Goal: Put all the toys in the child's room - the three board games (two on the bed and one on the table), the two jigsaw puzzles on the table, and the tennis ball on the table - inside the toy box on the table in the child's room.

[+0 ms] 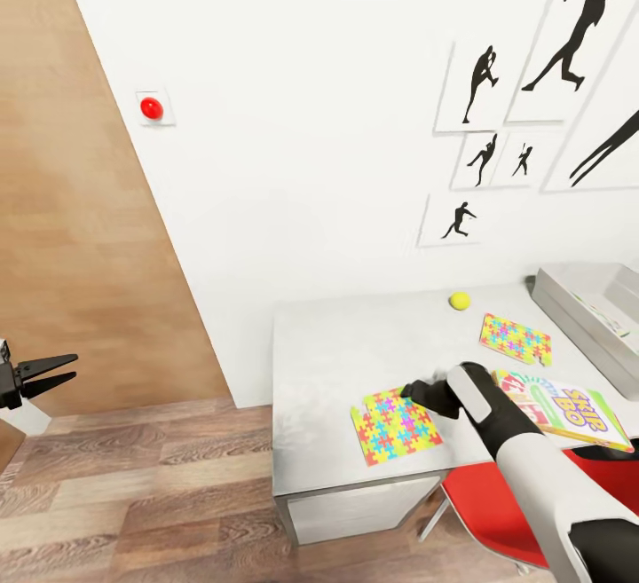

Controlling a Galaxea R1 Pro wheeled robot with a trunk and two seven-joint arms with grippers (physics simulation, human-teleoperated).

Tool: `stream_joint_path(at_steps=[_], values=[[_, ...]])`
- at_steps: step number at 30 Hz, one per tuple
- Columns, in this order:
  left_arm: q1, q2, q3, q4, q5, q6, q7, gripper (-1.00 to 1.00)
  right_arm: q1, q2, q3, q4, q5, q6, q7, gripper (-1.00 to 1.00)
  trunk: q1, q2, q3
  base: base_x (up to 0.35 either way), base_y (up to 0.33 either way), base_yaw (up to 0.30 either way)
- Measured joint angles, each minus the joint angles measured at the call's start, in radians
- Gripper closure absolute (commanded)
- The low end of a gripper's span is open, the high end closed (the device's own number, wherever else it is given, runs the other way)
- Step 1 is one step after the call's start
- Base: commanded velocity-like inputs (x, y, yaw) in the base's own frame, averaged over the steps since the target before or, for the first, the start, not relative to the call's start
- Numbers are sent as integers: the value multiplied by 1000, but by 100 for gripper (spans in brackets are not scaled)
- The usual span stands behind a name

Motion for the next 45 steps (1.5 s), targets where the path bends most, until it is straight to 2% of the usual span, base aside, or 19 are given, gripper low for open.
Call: stream_joint_path(at_steps=[7, 19, 45], values=[[0, 0, 0, 0, 0, 0, 0, -100, 1, 0, 22, -9, 12, 2, 1, -100, 0, 0, 0, -40, 5, 0], [0, 0, 0, 0, 0, 1, 0, -100, 4, 2, 25, -15, 21, 1, -1, -100, 0, 0, 0, -38, 32, 0], [0, -1, -11, -1, 1, 1, 0, -100, 4, 10, 25, -13, 19, -1, 0, -100, 0, 0, 0, -26, 142, 0]])
